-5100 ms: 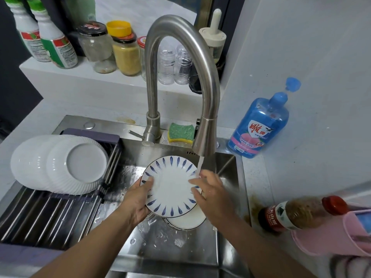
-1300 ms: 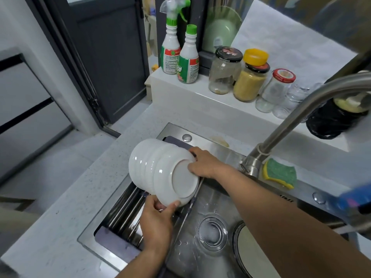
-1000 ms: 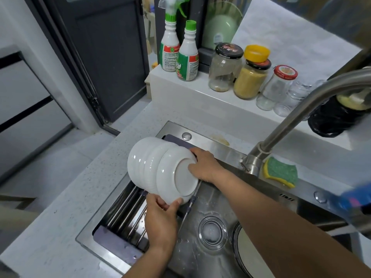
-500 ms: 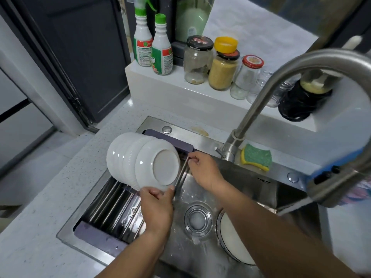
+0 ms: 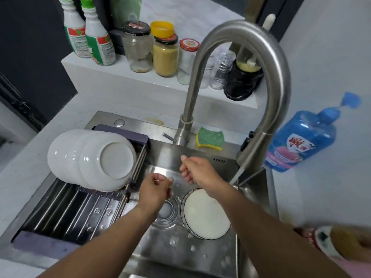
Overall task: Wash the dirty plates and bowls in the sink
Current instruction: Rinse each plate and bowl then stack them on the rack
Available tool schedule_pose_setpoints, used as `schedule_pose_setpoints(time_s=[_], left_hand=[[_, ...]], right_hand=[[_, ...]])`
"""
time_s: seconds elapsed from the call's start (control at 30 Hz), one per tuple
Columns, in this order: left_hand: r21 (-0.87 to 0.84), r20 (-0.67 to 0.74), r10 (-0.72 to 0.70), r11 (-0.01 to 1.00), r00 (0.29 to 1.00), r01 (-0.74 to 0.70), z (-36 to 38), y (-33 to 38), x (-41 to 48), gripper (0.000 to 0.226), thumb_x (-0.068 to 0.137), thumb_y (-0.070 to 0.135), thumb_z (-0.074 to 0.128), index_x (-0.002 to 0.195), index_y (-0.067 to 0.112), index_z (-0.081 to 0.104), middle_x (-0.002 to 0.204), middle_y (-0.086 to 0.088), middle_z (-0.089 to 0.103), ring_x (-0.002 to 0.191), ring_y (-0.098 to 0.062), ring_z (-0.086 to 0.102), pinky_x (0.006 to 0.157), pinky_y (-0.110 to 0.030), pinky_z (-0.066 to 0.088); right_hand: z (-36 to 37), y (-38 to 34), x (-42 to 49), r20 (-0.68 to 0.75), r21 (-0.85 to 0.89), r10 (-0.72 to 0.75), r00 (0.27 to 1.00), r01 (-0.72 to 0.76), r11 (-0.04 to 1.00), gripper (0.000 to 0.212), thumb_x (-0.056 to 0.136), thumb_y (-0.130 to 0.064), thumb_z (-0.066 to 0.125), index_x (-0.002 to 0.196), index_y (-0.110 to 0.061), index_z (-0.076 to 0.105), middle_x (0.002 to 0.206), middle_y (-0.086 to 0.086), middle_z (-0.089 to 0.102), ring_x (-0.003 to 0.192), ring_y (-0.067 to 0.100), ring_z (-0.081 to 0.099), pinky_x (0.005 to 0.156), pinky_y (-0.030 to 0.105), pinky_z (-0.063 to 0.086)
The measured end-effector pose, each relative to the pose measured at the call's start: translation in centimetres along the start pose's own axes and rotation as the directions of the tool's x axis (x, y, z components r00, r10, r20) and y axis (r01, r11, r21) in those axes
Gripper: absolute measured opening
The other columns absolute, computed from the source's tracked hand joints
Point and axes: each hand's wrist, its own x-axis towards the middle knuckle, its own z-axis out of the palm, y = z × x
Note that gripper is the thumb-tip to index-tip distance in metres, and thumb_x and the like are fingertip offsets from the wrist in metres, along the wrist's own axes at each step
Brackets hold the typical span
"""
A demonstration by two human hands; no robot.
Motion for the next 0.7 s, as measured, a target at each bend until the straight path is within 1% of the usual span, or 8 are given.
schedule_pose_setpoints(time_s=[0.13, 0.27, 0.37, 0.43, 0.5, 0.6, 0.67, 0.7], left_hand=[[0.140, 0.101, -0.155, 0.980, 0.983, 0.140, 1.2, -4.0, 0.5, 0.016, 0.092, -0.003, 0.069, 0.088, 0.004, 0.055, 0.061, -0.010, 0.057, 0.050, -0.020, 0.051, 0.055, -0.032, 0.047], [0.305, 0.166, -0.249, 0.933, 0.954, 0.191, 2.3, -7.5, 0.7, 0.018, 0.088, -0.006, 0.069, 0.076, 0.005, 0.060, 0.054, -0.010, 0.057, 0.053, -0.022, 0.052, 0.058, -0.033, 0.046], [0.431, 0.192, -0.253, 0.890, 0.948, 0.150, 3.1, -9.1, 1.0, 0.016, 0.087, -0.002, 0.072, 0.077, 0.006, 0.063, 0.055, -0.004, 0.058, 0.047, -0.019, 0.050, 0.050, -0.026, 0.043], [0.533, 0.225, -0.208, 0.844, 0.952, 0.058, 3.5, -9.8, 1.2, 0.006, 0.085, 0.002, 0.073, 0.089, 0.006, 0.070, 0.067, -0.003, 0.065, 0.051, -0.015, 0.054, 0.054, -0.024, 0.044], [0.611, 0.274, -0.152, 0.790, 0.950, -0.050, 3.8, -10.1, 1.3, 0.013, 0.085, 0.003, 0.072, 0.098, 0.006, 0.073, 0.075, -0.002, 0.069, 0.059, -0.012, 0.057, 0.058, -0.024, 0.045], [0.646, 0.300, -0.115, 0.755, 0.947, -0.113, 4.3, -10.2, 1.2, 0.018, 0.087, 0.001, 0.068, 0.101, 0.011, 0.072, 0.080, 0.001, 0.070, 0.067, -0.011, 0.060, 0.062, -0.022, 0.047], [0.676, 0.293, -0.100, 0.725, 0.951, -0.132, 4.5, -10.2, 1.1, 0.024, 0.087, 0.002, 0.066, 0.106, 0.016, 0.072, 0.079, 0.005, 0.068, 0.068, -0.011, 0.061, 0.062, -0.019, 0.045], [0.693, 0.289, -0.099, 0.708, 0.952, -0.137, 4.4, -10.4, 1.3, 0.025, 0.087, 0.003, 0.066, 0.107, 0.016, 0.073, 0.080, 0.004, 0.068, 0.072, -0.014, 0.064, 0.064, -0.021, 0.047]], right_hand=[[-3.0, 2.9, -0.6, -0.026, 0.077, 0.078, 0.997, -0.076, 0.994, 0.036, 0.107, -0.031, 0.050, 0.084, -0.005, 0.062, 0.067, 0.006, 0.055, 0.054, 0.013, 0.048, 0.050, 0.024, 0.042], [-5.1, 7.1, -0.6, -0.068, 0.130, 0.129, 0.989, -0.120, 0.984, 0.034, 0.107, -0.029, 0.050, 0.086, -0.007, 0.063, 0.071, 0.009, 0.059, 0.056, 0.014, 0.054, 0.055, 0.026, 0.051], [-6.1, 10.2, -0.3, -0.113, 0.188, 0.170, 0.979, -0.147, 0.971, 0.029, 0.106, -0.024, 0.053, 0.088, -0.005, 0.067, 0.070, 0.008, 0.058, 0.057, 0.015, 0.053, 0.057, 0.028, 0.053], [-6.7, 11.9, -0.3, -0.165, 0.177, 0.207, 0.964, -0.177, 0.968, 0.021, 0.103, -0.016, 0.057, 0.088, -0.006, 0.068, 0.068, 0.007, 0.057, 0.055, 0.015, 0.052, 0.057, 0.029, 0.053], [-7.2, 13.8, -0.2, -0.193, 0.110, 0.240, 0.951, -0.222, 0.969, 0.019, 0.100, -0.005, 0.059, 0.082, -0.008, 0.064, 0.065, 0.006, 0.053, 0.050, 0.013, 0.048, 0.055, 0.029, 0.049], [-8.1, 17.4, -0.2, -0.268, -0.065, 0.248, 0.931, -0.274, 0.960, 0.029, 0.093, 0.006, 0.059, 0.066, -0.007, 0.057, 0.065, 0.009, 0.052, 0.048, 0.017, 0.048, 0.053, 0.033, 0.046], [-8.6, 19.1, -0.2, -0.345, -0.239, 0.219, 0.913, -0.311, 0.920, 0.026, 0.090, 0.001, 0.062, 0.068, -0.008, 0.054, 0.075, 0.008, 0.058, 0.064, 0.023, 0.057, 0.064, 0.042, 0.056], [-8.7, 19.3, -0.4, -0.359, -0.321, 0.201, 0.911, -0.323, 0.890, 0.027, 0.091, -0.002, 0.063, 0.070, -0.015, 0.054, 0.081, 0.005, 0.059, 0.074, 0.023, 0.058, 0.073, 0.040, 0.056]])
